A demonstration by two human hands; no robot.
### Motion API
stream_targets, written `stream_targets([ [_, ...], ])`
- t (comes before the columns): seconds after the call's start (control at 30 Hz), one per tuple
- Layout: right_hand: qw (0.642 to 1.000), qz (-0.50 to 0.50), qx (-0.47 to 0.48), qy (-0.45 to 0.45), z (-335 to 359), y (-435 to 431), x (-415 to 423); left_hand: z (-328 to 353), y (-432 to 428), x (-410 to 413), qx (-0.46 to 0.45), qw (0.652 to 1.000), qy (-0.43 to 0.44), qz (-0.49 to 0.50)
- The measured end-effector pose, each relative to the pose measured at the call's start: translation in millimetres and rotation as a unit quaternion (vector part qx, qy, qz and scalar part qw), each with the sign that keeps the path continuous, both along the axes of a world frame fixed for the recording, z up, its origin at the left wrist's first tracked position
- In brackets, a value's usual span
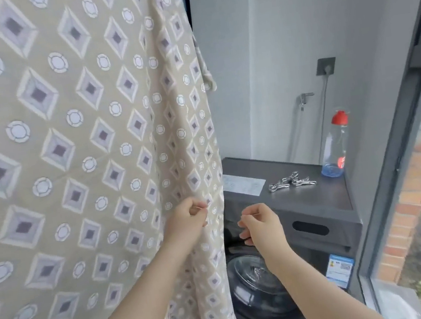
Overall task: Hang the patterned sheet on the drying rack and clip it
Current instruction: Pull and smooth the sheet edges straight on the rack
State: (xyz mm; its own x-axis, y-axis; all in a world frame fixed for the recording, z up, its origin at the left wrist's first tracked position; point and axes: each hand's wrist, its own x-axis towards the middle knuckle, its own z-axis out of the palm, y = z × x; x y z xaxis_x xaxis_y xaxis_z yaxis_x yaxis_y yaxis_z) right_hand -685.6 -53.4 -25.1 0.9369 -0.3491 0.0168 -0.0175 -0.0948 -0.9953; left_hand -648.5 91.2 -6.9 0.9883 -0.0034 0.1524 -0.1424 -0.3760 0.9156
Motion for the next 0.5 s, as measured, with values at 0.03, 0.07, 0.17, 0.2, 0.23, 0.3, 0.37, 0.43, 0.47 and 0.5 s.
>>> stream_targets([
  [0.03, 1.0, 0.011, 0.003, -0.001, -1, -11, 20, -2, -8, 19, 0.0, 1.0, -0.002, 0.013],
  [0.07, 1.0, 0.023, 0.006, 0.0, -1, -23, 41, -3, -16, 37, -0.004, 1.0, -0.005, 0.03],
  [0.17, 0.998, 0.06, 0.001, 0.009, 0, -51, 101, -1, -40, 88, -0.018, 0.995, -0.023, 0.096],
  [0.2, 0.997, 0.073, 0.002, 0.008, 1, -57, 120, 1, -46, 103, -0.015, 0.992, -0.034, 0.119],
  [0.23, 0.996, 0.088, 0.002, 0.008, 2, -61, 138, 4, -50, 116, -0.007, 0.988, -0.045, 0.145],
  [0.3, 0.992, 0.124, 0.0, 0.009, 5, -64, 170, 7, -54, 140, 0.02, 0.975, -0.075, 0.209],
  [0.37, 0.987, 0.162, -0.011, 0.005, 7, -62, 199, 11, -54, 159, 0.052, 0.957, -0.105, 0.267],
  [0.43, 0.98, 0.195, -0.029, -0.007, 9, -56, 225, 15, -50, 174, 0.066, 0.94, -0.122, 0.311],
  [0.47, 0.977, 0.207, -0.041, -0.016, 11, -53, 237, 18, -47, 183, 0.071, 0.934, -0.133, 0.325],
  [0.5, 0.975, 0.216, -0.051, -0.027, 14, -49, 249, 20, -43, 191, 0.076, 0.928, -0.148, 0.334],
])
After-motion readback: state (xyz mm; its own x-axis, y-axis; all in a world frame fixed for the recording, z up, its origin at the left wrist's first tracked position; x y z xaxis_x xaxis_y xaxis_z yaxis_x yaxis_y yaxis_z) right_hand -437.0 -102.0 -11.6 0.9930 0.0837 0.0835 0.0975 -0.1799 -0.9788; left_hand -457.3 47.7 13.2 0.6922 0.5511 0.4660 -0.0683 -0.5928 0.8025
